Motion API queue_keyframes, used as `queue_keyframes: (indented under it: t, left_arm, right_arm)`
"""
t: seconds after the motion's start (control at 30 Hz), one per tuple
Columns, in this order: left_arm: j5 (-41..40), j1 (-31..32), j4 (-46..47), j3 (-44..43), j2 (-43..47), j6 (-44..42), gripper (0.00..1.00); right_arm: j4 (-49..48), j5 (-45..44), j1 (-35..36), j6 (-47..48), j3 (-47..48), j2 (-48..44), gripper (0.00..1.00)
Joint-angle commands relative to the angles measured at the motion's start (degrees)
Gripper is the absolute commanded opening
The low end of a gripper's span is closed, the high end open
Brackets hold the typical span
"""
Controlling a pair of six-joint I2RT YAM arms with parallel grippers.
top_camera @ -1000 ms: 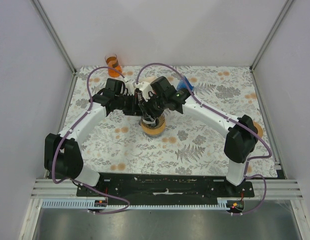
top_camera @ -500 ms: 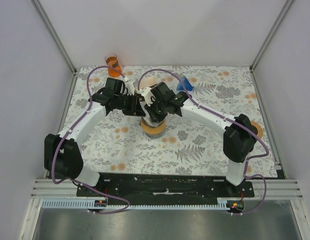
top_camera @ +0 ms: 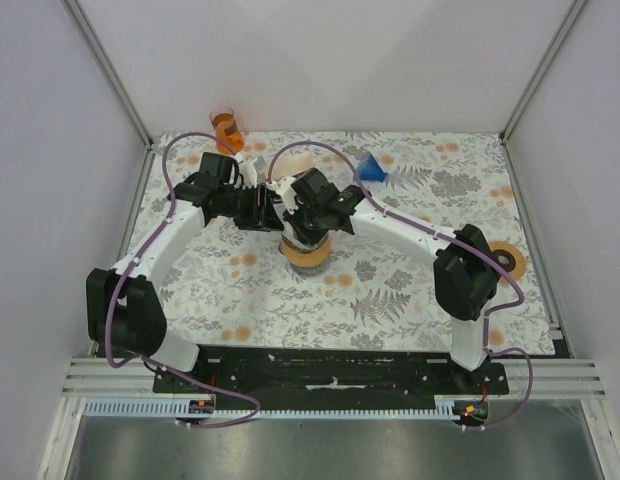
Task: Place the coffee filter in the dripper
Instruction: Place the coffee filter in the coffee dripper.
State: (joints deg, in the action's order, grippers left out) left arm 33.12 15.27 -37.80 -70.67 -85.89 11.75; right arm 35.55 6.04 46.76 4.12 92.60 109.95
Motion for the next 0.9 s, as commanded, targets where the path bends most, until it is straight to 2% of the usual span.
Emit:
queue_keyframes:
  t: [0.0,0.17,0.37,0.67,0.87]
  left_arm:
    - [7.8,0.1,2.1,-4.9,2.0,0.1,0.55]
    - [8.8,0.0,3.7,-2.8,1.7,1.9,0.6]
    - [11.9,-0.8,3.1,-5.1,1.8,2.6,0.61]
    - [15.5,-4.2,3.4,-3.9,2.8,3.9,0.6]
    - [12.5,-5.8,3.4,-0.8,2.3,2.1,0.58]
  right_arm:
    - [4.7,-5.7,0.8,-1.0,1.8,5.3,0.16]
    - [4.9,-7.4,0.9,-1.5,2.1,6.7,0.16]
    - [5.8,-8.2,1.0,-1.7,2.2,7.9,0.15]
    - [5.8,-6.8,0.9,-2.6,2.2,8.0,0.15]
    - [4.6,-6.2,0.6,-4.0,2.1,6.6,0.14]
